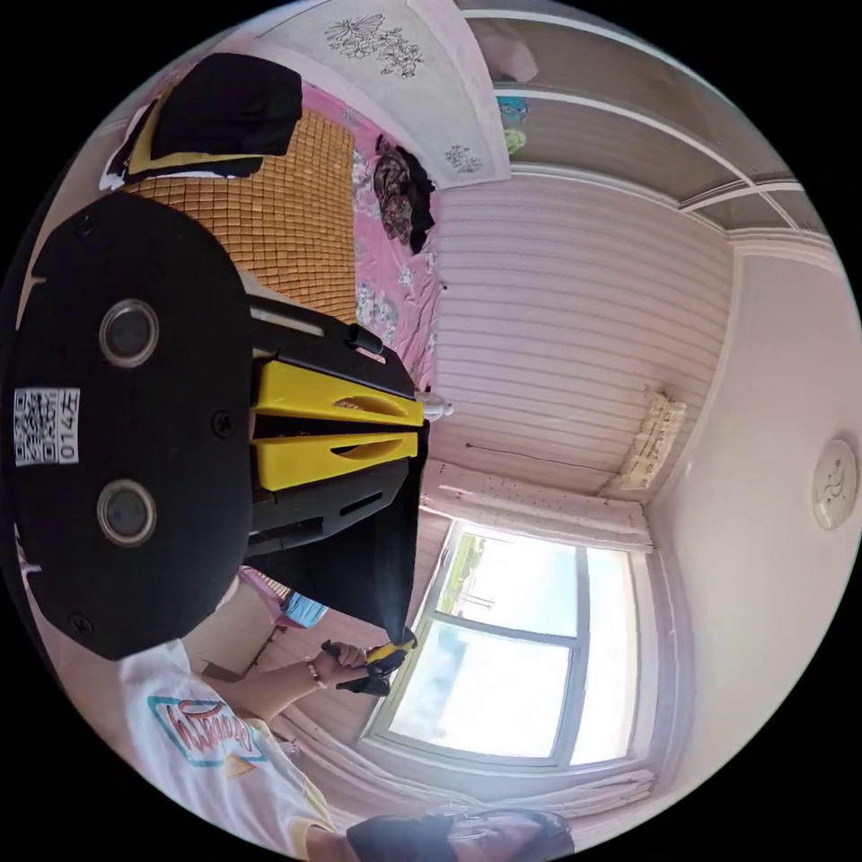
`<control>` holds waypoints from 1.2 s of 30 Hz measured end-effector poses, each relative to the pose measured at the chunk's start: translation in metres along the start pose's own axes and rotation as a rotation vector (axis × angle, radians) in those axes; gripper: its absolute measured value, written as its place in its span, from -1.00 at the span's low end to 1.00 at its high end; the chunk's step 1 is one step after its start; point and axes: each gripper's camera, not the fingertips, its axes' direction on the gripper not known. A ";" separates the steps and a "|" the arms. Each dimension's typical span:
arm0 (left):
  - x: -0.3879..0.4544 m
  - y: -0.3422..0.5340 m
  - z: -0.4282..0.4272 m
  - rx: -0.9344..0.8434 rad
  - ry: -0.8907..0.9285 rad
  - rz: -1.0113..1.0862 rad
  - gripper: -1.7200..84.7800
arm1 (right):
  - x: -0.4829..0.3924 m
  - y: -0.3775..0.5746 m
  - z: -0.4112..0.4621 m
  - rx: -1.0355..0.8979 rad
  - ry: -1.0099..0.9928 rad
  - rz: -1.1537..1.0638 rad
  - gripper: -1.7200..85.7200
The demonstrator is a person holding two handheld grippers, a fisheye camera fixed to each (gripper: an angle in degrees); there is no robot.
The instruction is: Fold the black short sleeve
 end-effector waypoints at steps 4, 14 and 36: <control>-0.032 -0.031 -0.114 0.169 -0.126 -0.020 -0.98 | -0.047 -0.021 0.065 -0.091 0.001 -0.116 -0.94; -0.066 -0.036 -0.230 0.530 -0.056 0.058 -0.98 | -0.111 -0.026 0.111 0.007 0.011 -0.289 -0.94; -0.280 -0.174 -0.033 0.278 -0.107 -0.083 -0.98 | 0.120 -0.123 0.369 -0.054 0.140 -0.112 -0.94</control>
